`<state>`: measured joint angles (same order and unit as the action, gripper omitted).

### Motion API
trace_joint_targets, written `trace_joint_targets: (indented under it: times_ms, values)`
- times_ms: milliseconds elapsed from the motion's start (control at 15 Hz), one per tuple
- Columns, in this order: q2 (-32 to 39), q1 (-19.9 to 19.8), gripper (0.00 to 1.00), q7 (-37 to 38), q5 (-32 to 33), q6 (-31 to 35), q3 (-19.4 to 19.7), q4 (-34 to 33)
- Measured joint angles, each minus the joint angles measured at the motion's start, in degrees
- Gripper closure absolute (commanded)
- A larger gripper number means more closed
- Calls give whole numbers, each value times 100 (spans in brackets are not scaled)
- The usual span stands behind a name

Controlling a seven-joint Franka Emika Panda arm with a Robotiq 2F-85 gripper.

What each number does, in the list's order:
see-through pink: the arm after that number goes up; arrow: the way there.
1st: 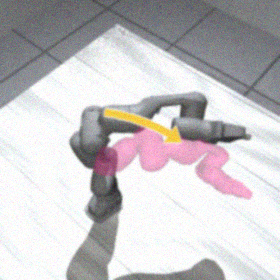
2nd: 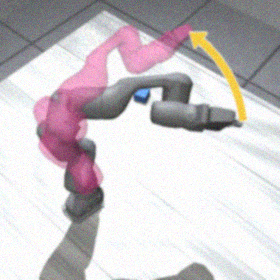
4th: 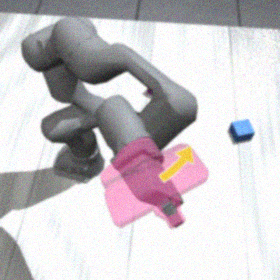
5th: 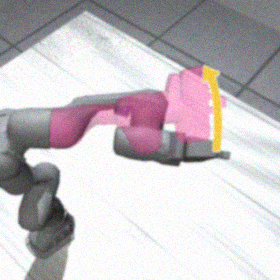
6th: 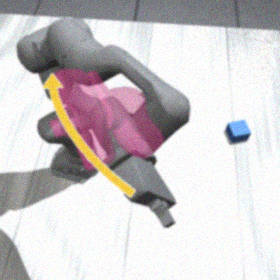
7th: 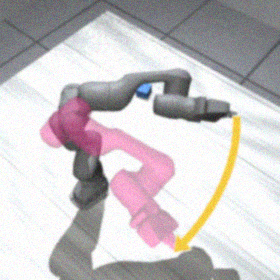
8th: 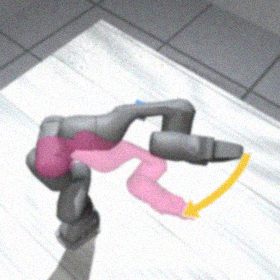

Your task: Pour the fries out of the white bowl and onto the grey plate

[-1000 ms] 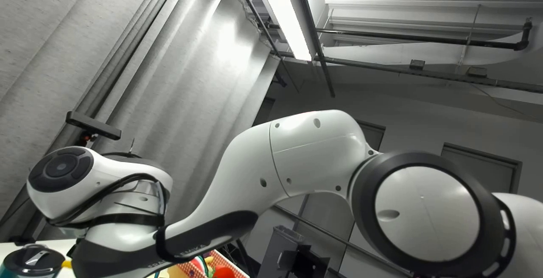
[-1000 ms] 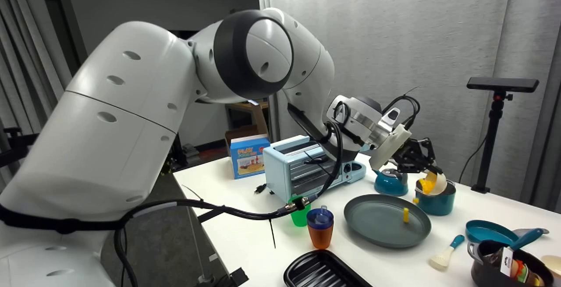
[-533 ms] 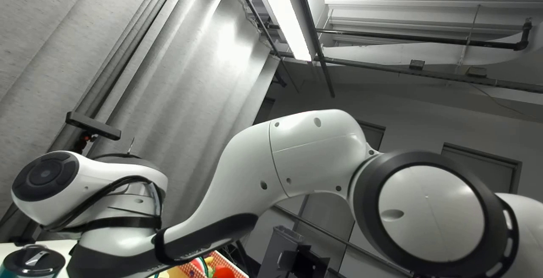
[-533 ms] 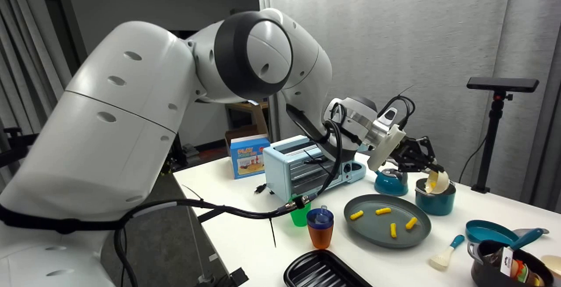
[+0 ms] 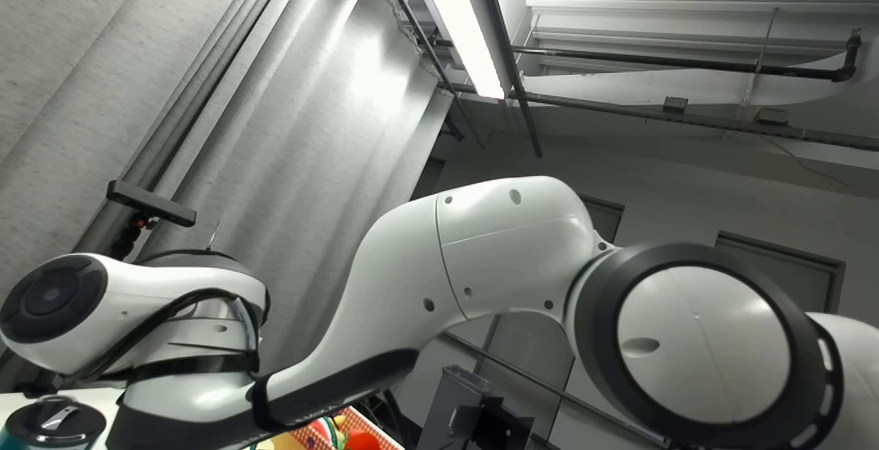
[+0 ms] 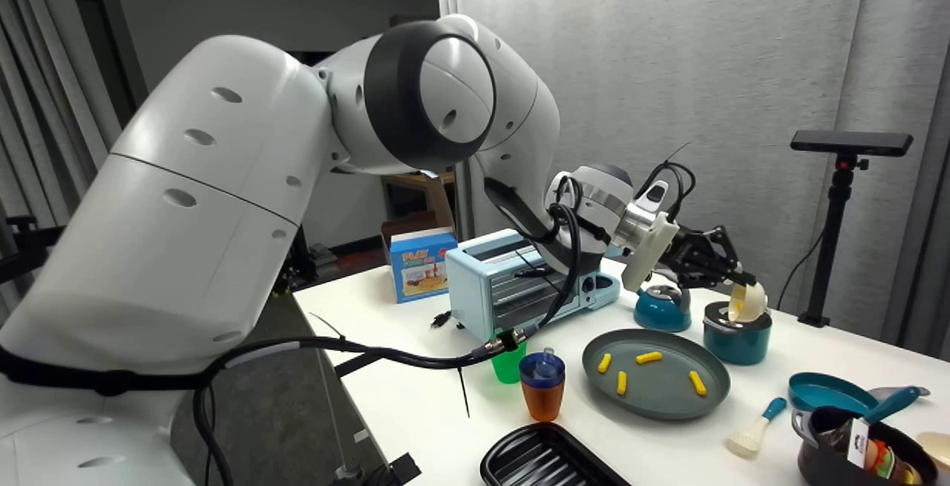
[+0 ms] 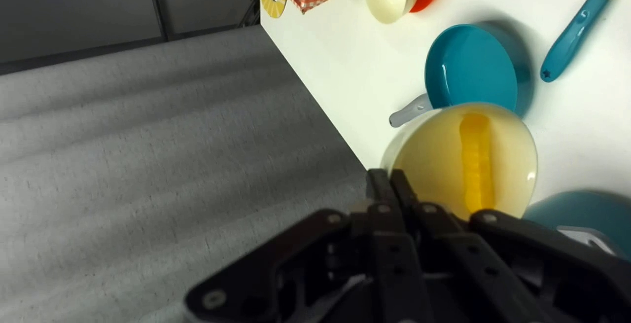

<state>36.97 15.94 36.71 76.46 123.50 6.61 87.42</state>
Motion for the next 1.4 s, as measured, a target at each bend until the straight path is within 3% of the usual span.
trace_joint_targets:
  times_ms: [1000, 1400]
  values:
    - [-1, -241, 99, 337, 512, -149, -354, 18]
    - [-2, -244, 99, 1154, 1408, -216, -355, 20]
